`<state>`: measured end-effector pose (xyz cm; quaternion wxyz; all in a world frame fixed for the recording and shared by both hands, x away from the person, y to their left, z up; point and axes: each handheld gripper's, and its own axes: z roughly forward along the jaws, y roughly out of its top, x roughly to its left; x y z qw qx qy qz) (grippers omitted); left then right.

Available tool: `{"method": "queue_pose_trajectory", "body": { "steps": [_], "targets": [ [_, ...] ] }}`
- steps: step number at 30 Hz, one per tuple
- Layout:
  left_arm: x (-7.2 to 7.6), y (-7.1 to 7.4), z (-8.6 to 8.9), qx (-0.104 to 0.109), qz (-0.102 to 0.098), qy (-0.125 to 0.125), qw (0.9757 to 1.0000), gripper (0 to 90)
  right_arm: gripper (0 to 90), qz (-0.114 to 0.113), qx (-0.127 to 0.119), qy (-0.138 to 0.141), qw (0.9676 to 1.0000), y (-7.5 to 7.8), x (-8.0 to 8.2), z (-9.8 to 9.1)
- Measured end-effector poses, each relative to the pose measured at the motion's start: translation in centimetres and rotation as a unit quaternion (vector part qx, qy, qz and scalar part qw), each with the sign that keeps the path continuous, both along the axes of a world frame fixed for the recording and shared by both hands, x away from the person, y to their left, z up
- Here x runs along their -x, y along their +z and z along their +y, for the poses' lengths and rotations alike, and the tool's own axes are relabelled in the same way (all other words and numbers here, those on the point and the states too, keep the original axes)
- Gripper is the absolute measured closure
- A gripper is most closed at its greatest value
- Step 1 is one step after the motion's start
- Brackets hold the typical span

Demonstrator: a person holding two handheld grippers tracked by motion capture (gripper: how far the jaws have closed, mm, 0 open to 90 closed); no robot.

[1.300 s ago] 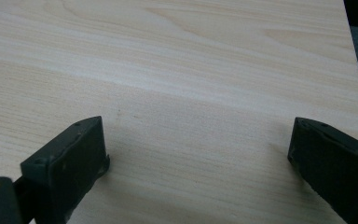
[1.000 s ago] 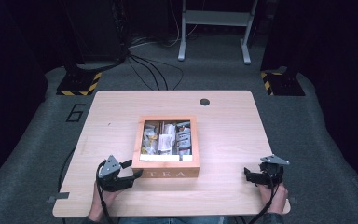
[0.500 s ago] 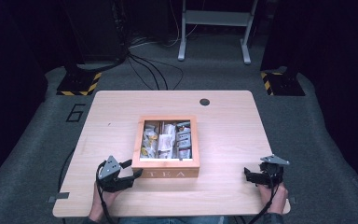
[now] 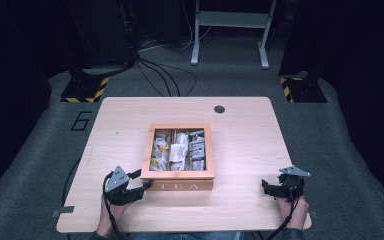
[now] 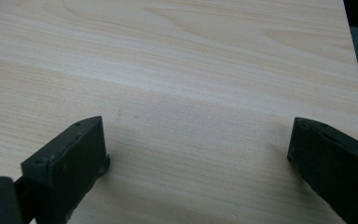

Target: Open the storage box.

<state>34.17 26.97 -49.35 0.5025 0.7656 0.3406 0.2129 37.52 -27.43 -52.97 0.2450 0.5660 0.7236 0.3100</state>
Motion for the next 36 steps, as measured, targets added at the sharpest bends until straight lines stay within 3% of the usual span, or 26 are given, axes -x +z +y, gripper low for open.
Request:
{"method": "queue_pose_trajectory", "body": {
  "steps": [6,10,18,26,36],
  "targets": [
    [-0.1,0.2,0.0,0.015,-0.009,0.005,0.9998,42.1,3.9,0.000,0.000,0.000,1.0000,0.0,0.0,0.0],
    [-0.2,0.6,-0.3,-0.007,-0.026,0.020,0.9994,42.2,3.9,0.000,0.000,0.000,1.0000,0.0,0.0,0.0],
    [-0.4,1.3,-0.7,-0.005,-0.056,0.036,0.9977,40.8,4.0,0.000,0.000,0.000,1.0000,0.0,0.0,0.0],
    [-1.0,2.3,-0.8,0.010,-0.068,0.044,0.9967,39.8,4.2,0.001,-0.002,-0.001,1.0000,0.0,0.0,0.0],
    [-2.0,3.8,-1.1,0.008,-0.084,0.054,0.9950,38.6,4.3,0.000,-0.003,-0.003,1.0000,0.0,0.0,0.1]
  ]
}}
